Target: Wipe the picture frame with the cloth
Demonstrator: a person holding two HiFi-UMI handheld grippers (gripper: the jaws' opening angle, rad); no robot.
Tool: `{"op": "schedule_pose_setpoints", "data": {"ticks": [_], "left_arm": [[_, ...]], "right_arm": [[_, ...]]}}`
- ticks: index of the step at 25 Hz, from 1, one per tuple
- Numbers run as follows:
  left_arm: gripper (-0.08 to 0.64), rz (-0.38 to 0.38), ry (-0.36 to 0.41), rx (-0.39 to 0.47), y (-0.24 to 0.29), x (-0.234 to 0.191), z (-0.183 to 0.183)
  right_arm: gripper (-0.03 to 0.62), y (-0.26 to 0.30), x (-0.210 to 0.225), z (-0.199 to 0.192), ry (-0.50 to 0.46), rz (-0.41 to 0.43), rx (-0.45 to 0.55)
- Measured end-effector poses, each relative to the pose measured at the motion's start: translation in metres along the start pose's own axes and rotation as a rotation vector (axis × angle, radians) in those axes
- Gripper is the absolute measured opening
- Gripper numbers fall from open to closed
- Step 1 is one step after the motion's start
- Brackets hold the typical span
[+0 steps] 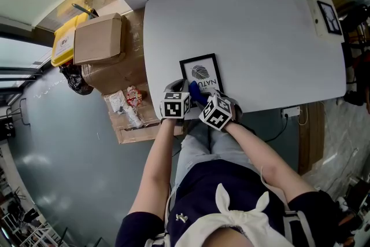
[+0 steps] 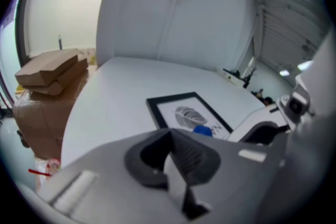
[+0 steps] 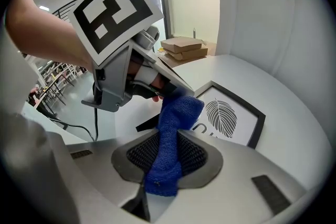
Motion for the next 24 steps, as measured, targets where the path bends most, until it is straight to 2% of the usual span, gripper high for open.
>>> {"op": "schedule_pose_setpoints", "data": {"ticks": [6,24], "left_arm": [[0.003,0.003,0.018,-0.005,-0.0001,0.0007,0.0003],[0.003,0.023,0.011,-0.009,-0.0011,0.0018,0.0003]], "right_arm": [[0.092,-0.0005,0.0017,-0.0013,0.020,0.012,0.030],[0.093,-0.0010,0.0015,-0.0013,0.013,0.027,0.025]]}}
Point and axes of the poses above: the fingertips, and each gripper's own axes: y forward along the fingers, x to its right, z out of its top, the point moved 5 cm from there along -y, backward along the fingers, and after that the axes turned 14 degrees about y, right-handed, at the moved point
